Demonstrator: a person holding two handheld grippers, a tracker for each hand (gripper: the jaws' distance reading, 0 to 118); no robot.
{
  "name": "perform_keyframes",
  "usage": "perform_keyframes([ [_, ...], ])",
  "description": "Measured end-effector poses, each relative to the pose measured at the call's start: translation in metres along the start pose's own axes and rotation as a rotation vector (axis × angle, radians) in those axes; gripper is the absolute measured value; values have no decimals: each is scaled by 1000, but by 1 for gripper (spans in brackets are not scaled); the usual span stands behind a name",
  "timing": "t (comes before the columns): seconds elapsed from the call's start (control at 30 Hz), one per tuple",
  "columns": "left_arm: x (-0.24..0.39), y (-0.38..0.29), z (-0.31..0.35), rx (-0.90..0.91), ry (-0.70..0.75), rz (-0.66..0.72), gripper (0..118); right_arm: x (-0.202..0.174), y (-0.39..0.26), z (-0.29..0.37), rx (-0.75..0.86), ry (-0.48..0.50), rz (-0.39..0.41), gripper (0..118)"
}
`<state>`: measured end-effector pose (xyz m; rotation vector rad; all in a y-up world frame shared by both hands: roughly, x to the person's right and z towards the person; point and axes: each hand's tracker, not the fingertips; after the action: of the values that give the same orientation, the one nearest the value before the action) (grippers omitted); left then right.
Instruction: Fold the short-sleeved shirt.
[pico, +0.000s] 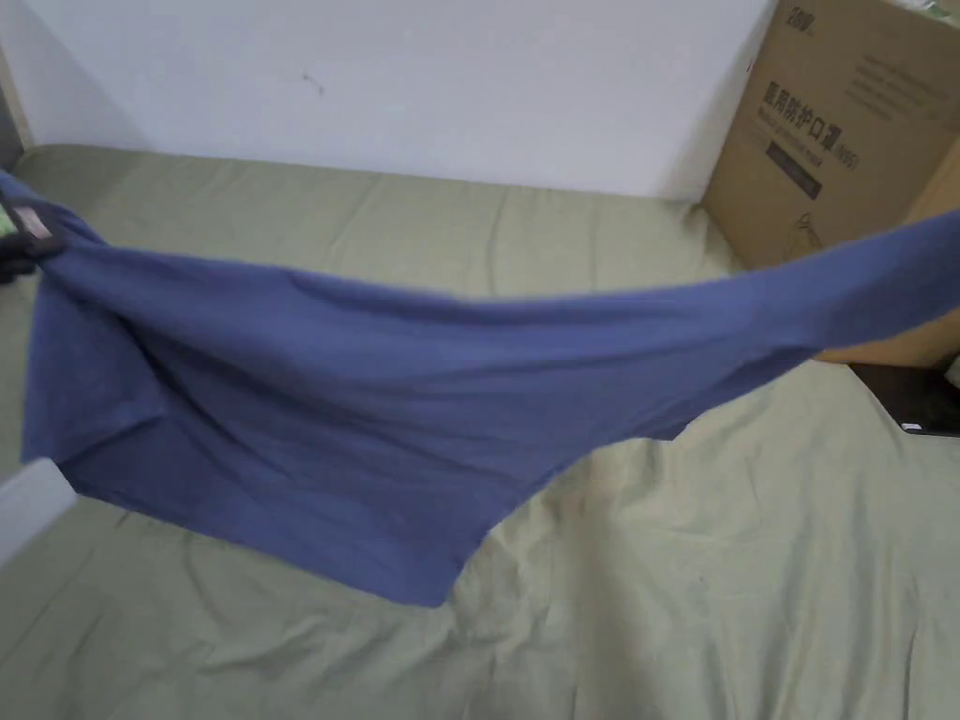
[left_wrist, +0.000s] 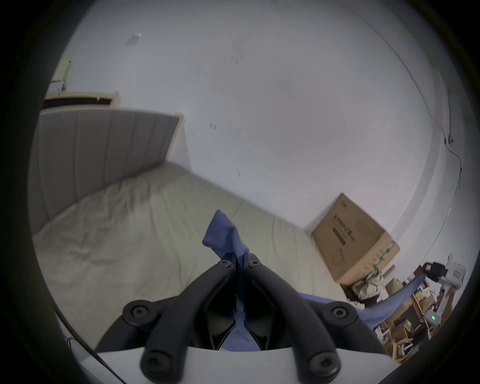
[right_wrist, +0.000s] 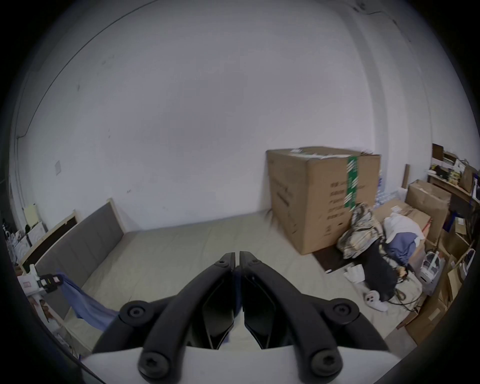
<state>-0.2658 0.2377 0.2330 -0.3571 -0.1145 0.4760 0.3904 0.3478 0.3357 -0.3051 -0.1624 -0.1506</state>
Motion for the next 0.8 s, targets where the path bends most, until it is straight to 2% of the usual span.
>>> perform_keyframes([
  [0.13,2,46,24,89,-76,84,0,14,17,20,42,-4,-38,2],
  [0.3,29,89,33,131,-64,9,0,10,44,16,61,-16,-39,2],
  [0.43,59,120,19,148,-8,-56,0,-20,70,-4,55,-75,43,2],
  [0.53,67,146,-15,141,85,-150,0,-44,89,-30,43,-110,88,2],
  [0.67,82,170,-62,163,190,-210,0,-82,112,-76,31,-197,164,2],
  [0.8,99,183,-112,211,311,-298,0,-116,128,-122,71,-245,166,2],
])
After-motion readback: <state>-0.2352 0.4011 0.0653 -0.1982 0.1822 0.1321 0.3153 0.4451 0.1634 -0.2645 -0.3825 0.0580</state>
